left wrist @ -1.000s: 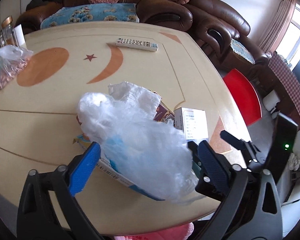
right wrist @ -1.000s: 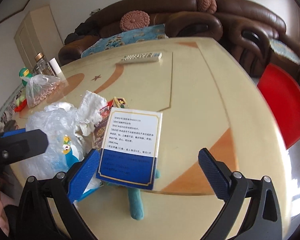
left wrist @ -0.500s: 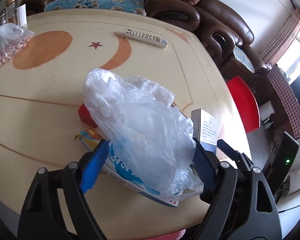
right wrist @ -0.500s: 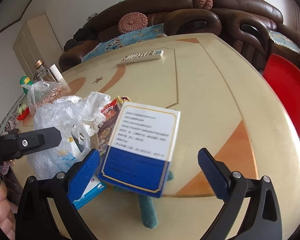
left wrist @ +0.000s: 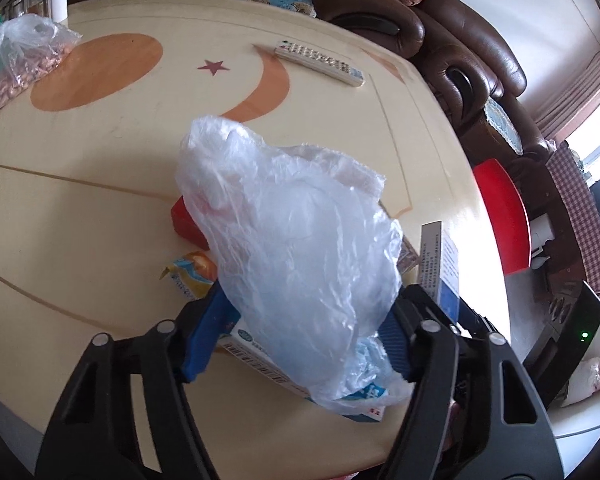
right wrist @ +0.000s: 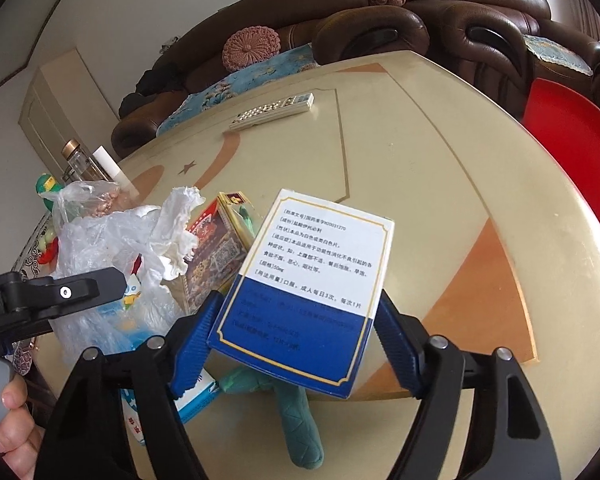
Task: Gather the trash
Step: 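Grasp the white plastic bag with the left gripper while the right gripper grasps the white box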
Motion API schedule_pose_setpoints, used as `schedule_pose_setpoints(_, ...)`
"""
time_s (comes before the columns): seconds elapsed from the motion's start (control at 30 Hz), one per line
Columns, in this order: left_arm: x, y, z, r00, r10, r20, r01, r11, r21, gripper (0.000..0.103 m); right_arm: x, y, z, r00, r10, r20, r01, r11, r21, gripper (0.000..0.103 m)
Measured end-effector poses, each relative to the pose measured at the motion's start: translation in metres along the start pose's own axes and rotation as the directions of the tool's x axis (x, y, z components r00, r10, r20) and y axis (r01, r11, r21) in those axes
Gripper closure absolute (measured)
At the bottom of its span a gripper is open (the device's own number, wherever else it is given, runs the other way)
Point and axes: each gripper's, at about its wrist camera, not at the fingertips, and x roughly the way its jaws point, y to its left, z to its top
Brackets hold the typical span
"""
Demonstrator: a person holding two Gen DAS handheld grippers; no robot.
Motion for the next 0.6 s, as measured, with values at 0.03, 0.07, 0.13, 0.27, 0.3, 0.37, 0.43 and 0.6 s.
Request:
schedule_pose_setpoints(0.03,0.000,0.001,0.000,1.000,0.001,0.000,-0.001,1.000,-0.003,0.041,-0.001,-0.001,0.000,1.000,0.001,0.003,-0.001,1.000,0.004,0.031)
schedule_pose_setpoints(0.07,0.000,0.001,0.001,1.000,-0.001,0.001,0.001,1.000,-0.003,0.044,-0.001,0.000,0.000,1.000,-0.003,0.008,0.003,1.000,0.003,0.031)
schedule_pose_setpoints(0.13,0.001,0.005,0.001,1.000,-0.001,-0.003,0.001,1.000,-0.011,0.050,-0.003,0.002,0.001,1.000,-0.021,0.019,0.021,1.000,-0.015,0.032)
schedule_pose_setpoints(0.27,-0.001,0.011,0.001,1.000,-0.010,-0.003,0.010,1.000,-0.024,0.059,-0.008,0.007,0.001,0.998,-0.048,0.049,0.050,0.997,-0.053,0.034)
schedule_pose_setpoints(0.3,-0.002,0.012,0.001,1.000,-0.012,-0.001,0.012,1.000,-0.027,0.060,-0.010,0.009,0.001,0.997,-0.059,0.056,0.062,0.996,-0.064,0.034)
schedule_pose_setpoints(0.37,-0.003,0.014,-0.001,1.000,-0.016,0.005,0.016,1.000,-0.027,0.061,-0.012,0.010,0.001,0.995,-0.073,0.068,0.078,0.994,-0.071,0.035)
schedule_pose_setpoints(0.43,-0.005,0.018,-0.002,0.999,-0.029,0.019,0.030,0.999,-0.038,0.063,-0.014,0.011,0.001,0.994,-0.079,0.076,0.084,0.993,-0.078,0.035)
schedule_pose_setpoints(0.6,-0.015,0.032,-0.006,0.995,-0.067,0.070,0.072,0.995,-0.069,0.069,-0.017,0.010,0.001,0.993,-0.088,0.081,0.095,0.992,-0.085,0.036)
